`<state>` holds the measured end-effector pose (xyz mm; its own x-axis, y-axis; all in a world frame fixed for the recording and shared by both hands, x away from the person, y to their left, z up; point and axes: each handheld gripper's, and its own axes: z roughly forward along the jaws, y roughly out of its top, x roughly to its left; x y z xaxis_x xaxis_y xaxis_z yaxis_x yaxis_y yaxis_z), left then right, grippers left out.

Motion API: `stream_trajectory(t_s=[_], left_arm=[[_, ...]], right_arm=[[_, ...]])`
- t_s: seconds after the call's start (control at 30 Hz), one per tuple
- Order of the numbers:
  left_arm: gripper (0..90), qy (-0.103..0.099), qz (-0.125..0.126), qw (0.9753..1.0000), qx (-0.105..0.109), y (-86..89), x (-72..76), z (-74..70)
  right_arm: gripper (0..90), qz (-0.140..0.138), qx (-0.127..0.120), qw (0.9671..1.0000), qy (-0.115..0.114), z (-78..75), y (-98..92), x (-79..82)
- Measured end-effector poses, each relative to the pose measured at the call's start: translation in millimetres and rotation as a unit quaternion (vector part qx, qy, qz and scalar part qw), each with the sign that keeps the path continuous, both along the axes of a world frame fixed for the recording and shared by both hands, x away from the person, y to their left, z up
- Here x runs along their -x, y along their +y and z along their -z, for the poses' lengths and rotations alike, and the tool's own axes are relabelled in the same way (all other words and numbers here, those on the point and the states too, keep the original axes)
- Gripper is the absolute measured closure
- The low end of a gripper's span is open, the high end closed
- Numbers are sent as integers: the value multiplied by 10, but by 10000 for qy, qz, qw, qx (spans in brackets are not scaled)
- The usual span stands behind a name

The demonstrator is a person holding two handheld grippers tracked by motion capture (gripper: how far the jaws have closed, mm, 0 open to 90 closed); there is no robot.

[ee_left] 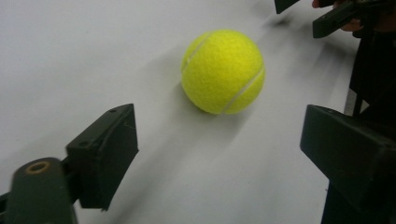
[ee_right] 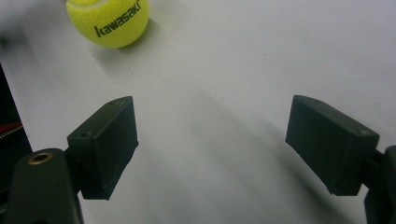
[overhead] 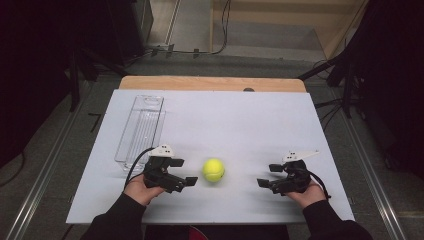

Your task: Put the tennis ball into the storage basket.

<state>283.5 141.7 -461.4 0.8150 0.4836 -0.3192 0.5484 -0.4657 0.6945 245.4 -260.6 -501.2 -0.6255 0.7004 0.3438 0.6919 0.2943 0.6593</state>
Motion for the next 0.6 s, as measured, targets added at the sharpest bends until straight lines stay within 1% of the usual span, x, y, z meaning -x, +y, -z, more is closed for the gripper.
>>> stream_trajectory(t_s=[0.03,0.07,0.1,0.13,0.17,0.2,0.27,0.3,0.37,0.5,0.53,0.57,0.6], left_arm=[[0,-15,27,10000,53,-11,-3,2],[0,8,-14,9999,121,-17,-4,3],[0,59,-7,9999,117,-23,-13,1],[0,114,29,9999,66,-30,-20,-5],[0,122,38,9999,-6,-39,-26,-11],[0,104,42,9999,-64,-45,-31,-20],[28,18,-51,10000,-77,-62,-29,-42],[35,-7,-59,10000,-55,-66,-36,-51],[35,0,-90,10000,11,-75,-49,-65],[35,27,-113,9999,-5,-88,-84,-74],[35,30,-97,9999,-38,-94,-91,-78],[37,1,-92,9999,-84,-101,-97,-82],[52,-7,-111,9999,-73,-113,-99,-84]], right_arm=[[149,12,-5,10000,-5,-1,-4,0],[149,18,-18,10000,-5,-2,-9,-2],[149,18,-18,10000,-5,-2,-9,-2],[149,22,-21,10000,-3,-2,-10,-4],[149,23,-20,10000,1,-2,-11,-4],[149,22,-18,10000,0,-2,-12,-5],[149,11,-20,10000,-11,-2,-12,-6],[149,10,-21,10000,-10,-2,-11,-6],[149,20,-18,10000,-1,-2,-12,-7],[149,37,7,10000,12,-3,-17,-8],[149,43,13,10000,4,-4,-17,-7],[149,39,4,10000,0,-5,-17,-7],[149,36,-8,10000,5,-6,-14,-7]])
